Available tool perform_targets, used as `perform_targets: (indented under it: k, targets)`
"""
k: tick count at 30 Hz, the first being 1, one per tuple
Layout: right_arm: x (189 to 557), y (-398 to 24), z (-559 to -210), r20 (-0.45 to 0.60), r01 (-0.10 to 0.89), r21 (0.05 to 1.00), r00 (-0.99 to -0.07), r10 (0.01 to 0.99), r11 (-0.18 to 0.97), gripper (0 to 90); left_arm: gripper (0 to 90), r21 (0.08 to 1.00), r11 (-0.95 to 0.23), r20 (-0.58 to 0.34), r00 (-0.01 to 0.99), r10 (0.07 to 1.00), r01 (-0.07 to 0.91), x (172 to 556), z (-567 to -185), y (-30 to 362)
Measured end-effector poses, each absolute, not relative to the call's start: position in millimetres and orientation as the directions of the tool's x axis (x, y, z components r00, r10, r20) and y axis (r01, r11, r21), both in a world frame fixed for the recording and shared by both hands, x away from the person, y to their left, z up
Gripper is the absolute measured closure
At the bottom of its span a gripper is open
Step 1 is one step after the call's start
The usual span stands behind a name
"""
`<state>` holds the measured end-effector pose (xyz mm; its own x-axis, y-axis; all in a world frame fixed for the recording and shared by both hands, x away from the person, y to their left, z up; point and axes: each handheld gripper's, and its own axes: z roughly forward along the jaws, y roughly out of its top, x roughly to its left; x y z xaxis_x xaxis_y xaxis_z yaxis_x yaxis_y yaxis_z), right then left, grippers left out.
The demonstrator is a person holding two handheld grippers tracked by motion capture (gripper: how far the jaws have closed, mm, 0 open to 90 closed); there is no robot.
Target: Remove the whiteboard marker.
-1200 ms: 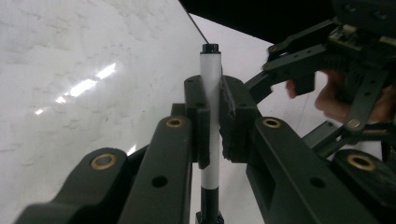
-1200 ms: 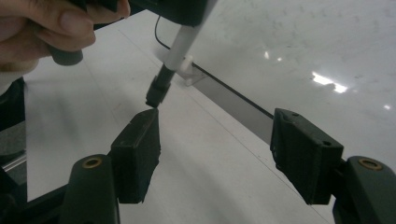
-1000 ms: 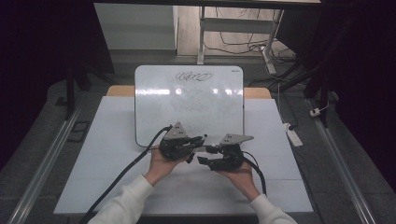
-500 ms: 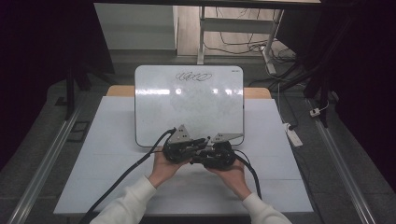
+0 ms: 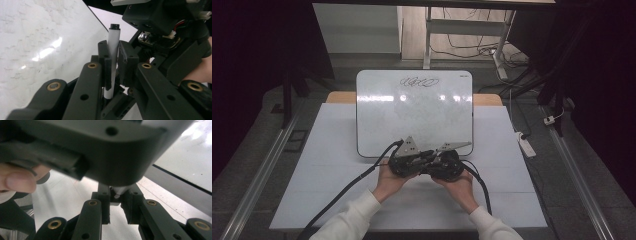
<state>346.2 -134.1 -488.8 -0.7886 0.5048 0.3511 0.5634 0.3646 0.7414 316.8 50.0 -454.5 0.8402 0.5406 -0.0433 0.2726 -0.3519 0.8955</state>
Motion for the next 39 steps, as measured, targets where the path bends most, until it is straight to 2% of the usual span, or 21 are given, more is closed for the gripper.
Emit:
perform_targets:
  k: [5,8,12,18,21,23,34,39]
  targets:
    - [345,-135,-487,0.334,0.548,0.755,-0.793,0.509,0.359,77.2,77.2,0.907,-0.32,-0.073,0.849,0.523,0.275,318,-453,53]
    - [345,-137,-486,0.32,0.539,0.765,-0.793,0.518,0.353,77.3,64.3,0.916,-0.306,-0.06,0.841,0.537,0.26,317,-446,60]
    - [347,-143,-483,0.307,0.523,0.785,-0.795,0.523,0.334,77.3,52.0,0.916,-0.309,-0.038,0.823,0.567,0.255,315,-435,74]
    - [351,-154,-474,0.284,0.486,0.822,-0.802,0.526,0.297,77.3,39.2,0.891,-0.36,-0.006,0.798,0.602,0.278,305,-426,93]
    - [353,-161,-470,0.271,0.468,0.838,-0.803,0.531,0.28,77.4,38.2,0.88,-0.394,0.034,0.792,0.61,0.266,294,-422,102]
    - [355,-165,-468,0.262,0.458,0.847,-0.802,0.538,0.27,77.4,38.4,0.884,-0.36,-0.012,0.785,0.62,0.298,287,-425,115]
    - [359,-180,-454,0.221,0.403,0.886,-0.803,0.554,0.23,77.3,35.0,0.851,-0.308,-0.092,0.699,0.709,0.425,274,-455,163]
    - [356,-187,-446,0.175,0.339,0.917,-0.814,0.554,0.209,77.4,34.3,0.823,-0.283,-0.144,0.664,0.734,0.492,264,-477,190]
